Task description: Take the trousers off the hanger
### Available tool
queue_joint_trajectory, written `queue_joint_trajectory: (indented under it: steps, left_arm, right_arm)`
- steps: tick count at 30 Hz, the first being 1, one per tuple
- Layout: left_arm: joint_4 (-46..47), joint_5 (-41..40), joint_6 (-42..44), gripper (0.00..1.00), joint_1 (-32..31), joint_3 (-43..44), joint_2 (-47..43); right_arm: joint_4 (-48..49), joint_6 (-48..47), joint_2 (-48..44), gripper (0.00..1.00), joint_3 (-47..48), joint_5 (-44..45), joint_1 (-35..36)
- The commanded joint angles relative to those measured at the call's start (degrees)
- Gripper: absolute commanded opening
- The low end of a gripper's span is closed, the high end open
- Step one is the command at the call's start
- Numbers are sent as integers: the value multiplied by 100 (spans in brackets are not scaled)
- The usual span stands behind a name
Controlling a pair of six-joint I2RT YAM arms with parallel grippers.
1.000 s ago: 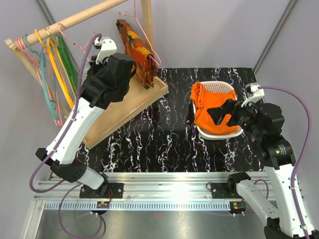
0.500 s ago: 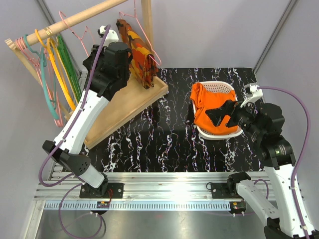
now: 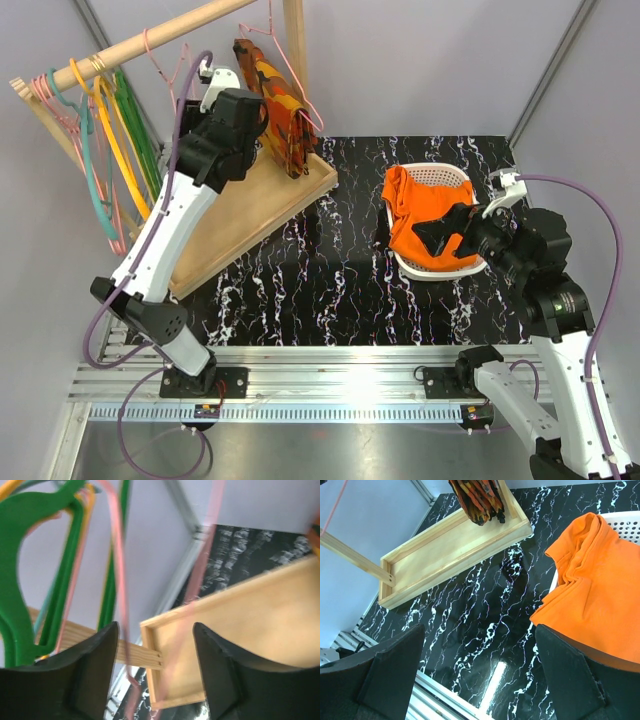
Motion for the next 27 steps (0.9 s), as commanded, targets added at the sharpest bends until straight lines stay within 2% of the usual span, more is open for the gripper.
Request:
queue_joint_trajectory:
  steps: [1, 3, 4, 6, 7, 10, 13, 17, 22, 27]
  left_arm:
    - [-402, 1421, -978, 70, -147, 66, -611]
    - [-121, 1943, -1111, 78, -165, -294, -1147]
    - [-24, 2398, -1251, 85, -183, -487, -1375]
    - [265, 2839, -1384, 90, -183, -1094, -1947]
    - [354, 3329, -1497, 99, -183, -1313, -2132]
    - [574, 4016, -1709, 99, -218, -1991, -2791]
    - [688, 4378, -1876, 99, -279, -2571, -3485]
    - [636, 4520, -2043, 99, -315, -3239, -4408]
    - [469, 4686, -2026, 99, -315, -4371, -5707]
    - [443, 4828, -1807, 99, -315, -5269, -6544]
  right_arm:
    - [-39, -164, -54, 100, 252, 36, -10]
    - [-170, -243, -115, 99, 235, 124, -10]
    - [-232, -260, -150, 100, 235, 263, -1]
    - [-486, -322, -264, 100, 226, 466, -10]
    - [-592, -348, -300, 99, 235, 719, -10]
    - [-1049, -445, -510, 99, 340, 1194, -1]
    - [-1567, -550, -651, 99, 515, 1695, -10]
    - [-2191, -752, -835, 99, 744, 2162, -10]
    - [-2368, -779, -1266, 99, 788, 2505, -1]
    - [-2456, -788, -1530, 100, 806, 2779, 7]
